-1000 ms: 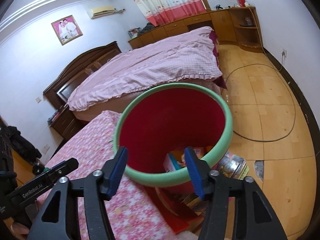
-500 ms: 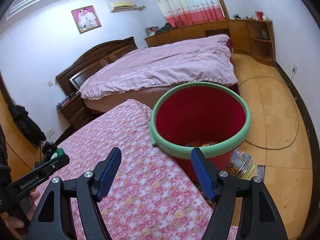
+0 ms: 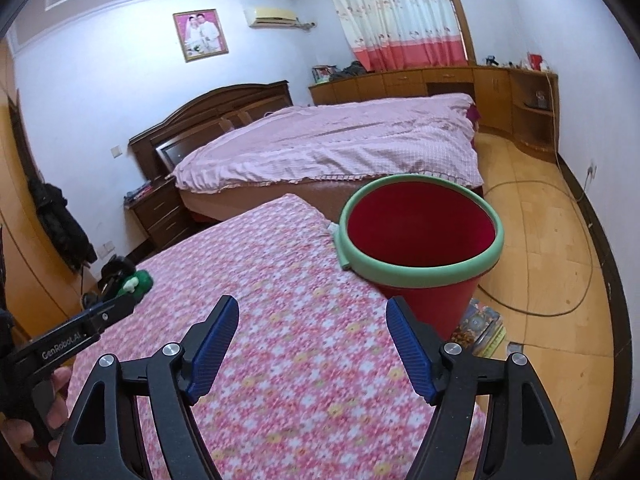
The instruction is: Collect trash
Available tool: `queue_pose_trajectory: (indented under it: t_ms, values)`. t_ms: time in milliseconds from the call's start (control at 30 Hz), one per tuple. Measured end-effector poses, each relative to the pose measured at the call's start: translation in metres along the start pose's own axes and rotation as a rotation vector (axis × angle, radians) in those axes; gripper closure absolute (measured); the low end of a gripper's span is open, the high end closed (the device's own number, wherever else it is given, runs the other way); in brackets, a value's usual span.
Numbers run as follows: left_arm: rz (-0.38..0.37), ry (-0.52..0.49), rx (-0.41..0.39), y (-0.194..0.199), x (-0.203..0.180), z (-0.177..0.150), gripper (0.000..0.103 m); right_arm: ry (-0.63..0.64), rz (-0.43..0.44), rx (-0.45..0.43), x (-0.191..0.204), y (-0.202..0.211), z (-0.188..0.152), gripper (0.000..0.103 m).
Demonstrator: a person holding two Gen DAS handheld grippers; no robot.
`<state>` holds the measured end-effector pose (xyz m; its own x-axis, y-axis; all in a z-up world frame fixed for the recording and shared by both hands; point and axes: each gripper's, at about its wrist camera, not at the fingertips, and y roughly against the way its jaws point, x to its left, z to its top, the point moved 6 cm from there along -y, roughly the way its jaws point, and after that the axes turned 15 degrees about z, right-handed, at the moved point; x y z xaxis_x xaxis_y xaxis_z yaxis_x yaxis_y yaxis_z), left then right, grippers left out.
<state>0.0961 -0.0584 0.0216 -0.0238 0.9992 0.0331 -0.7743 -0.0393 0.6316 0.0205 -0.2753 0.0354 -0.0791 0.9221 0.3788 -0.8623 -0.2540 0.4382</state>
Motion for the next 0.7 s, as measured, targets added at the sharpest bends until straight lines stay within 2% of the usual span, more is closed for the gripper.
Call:
queue_pose_trajectory:
  t_ms: [233, 700]
  values:
    - [0.032, 0.017, -0.023, 0.019, 0.013, -0.012, 0.051, 0.044, -0.007, -0.043, 0.016, 0.015, -0.006, 0.026]
    - [0.077, 0.024, -0.09, 0.05, 0.023, -0.019, 0.051, 0.053, 0.009, -0.063, 0.027, 0.028, -0.016, 0.026]
